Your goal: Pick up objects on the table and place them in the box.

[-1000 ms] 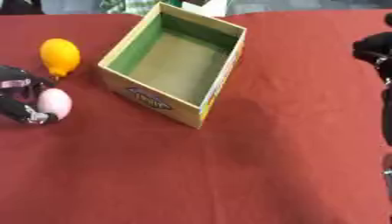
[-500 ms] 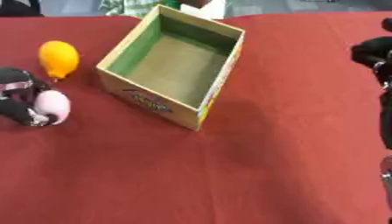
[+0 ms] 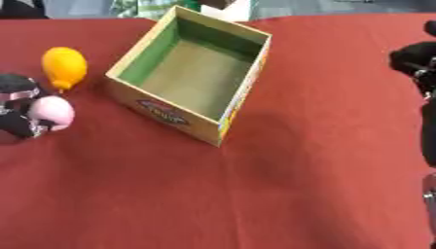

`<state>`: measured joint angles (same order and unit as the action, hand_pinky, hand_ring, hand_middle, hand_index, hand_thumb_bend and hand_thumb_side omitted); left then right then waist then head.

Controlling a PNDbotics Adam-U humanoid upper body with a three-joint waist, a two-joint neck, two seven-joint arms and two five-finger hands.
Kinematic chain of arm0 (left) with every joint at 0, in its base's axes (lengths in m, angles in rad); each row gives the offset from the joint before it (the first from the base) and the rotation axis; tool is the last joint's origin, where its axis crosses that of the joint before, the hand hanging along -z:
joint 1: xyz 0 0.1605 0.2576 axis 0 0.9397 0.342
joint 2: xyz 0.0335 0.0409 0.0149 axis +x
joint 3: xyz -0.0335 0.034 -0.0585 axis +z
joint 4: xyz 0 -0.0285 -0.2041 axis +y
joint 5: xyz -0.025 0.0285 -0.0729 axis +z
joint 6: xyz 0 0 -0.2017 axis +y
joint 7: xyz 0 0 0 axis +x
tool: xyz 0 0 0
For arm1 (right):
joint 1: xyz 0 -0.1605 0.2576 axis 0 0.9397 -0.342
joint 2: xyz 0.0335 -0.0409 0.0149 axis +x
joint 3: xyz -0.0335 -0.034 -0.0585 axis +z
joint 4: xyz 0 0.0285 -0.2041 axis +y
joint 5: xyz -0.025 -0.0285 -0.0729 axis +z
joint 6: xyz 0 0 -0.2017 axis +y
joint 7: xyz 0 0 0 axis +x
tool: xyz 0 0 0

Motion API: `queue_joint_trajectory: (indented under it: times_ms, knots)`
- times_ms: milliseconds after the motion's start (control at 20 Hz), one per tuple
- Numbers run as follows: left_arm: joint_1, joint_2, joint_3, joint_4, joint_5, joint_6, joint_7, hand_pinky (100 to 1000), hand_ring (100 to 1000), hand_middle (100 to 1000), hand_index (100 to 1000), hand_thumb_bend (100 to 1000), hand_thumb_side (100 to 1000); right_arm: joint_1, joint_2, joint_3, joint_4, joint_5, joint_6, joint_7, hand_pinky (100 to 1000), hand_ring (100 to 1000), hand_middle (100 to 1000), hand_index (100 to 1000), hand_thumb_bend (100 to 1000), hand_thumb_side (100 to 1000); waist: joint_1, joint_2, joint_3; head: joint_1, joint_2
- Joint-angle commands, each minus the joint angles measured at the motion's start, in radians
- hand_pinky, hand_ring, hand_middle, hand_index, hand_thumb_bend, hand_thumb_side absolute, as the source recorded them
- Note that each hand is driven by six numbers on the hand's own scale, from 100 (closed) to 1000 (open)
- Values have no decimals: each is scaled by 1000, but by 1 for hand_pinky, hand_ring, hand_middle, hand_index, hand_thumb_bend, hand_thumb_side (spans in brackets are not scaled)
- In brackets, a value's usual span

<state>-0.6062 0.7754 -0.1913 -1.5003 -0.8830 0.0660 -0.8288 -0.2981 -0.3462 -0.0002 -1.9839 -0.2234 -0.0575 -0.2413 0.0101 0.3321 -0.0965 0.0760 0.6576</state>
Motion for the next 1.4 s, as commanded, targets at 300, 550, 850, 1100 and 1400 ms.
queue_joint_trajectory:
  times_ms: [300, 550, 850, 1100, 1400]
  knots:
    - [-9, 19, 50, -98, 118, 68, 65, 427, 514, 517, 606, 100, 265, 0, -5, -10, -16, -2, 7, -1, 737, 675, 563, 799, 100, 962, 0, -29, 3, -7, -8]
    - [-28, 32, 77, -126, 192, 113, 95, 410, 505, 511, 586, 100, 276, 4, -4, -10, -16, -2, 11, -2, 737, 675, 563, 799, 100, 964, 3, -34, 4, -10, -7]
    - [-58, 43, 86, -155, 167, 142, 129, 409, 509, 520, 578, 100, 284, 5, -5, -9, -16, -2, 13, 0, 737, 676, 563, 799, 100, 964, 5, -35, 3, -11, -6]
    - [-93, 40, 82, -176, 137, 140, 128, 416, 537, 564, 618, 100, 270, 4, -6, -7, -16, -3, 14, 3, 738, 676, 563, 800, 100, 964, 8, -35, 3, -10, -3]
    - [-100, 35, 71, -152, 80, 127, 47, 509, 707, 771, 776, 100, 250, 4, -4, -7, -16, -5, 16, 2, 736, 672, 558, 800, 100, 964, 9, -34, 1, -10, -3]
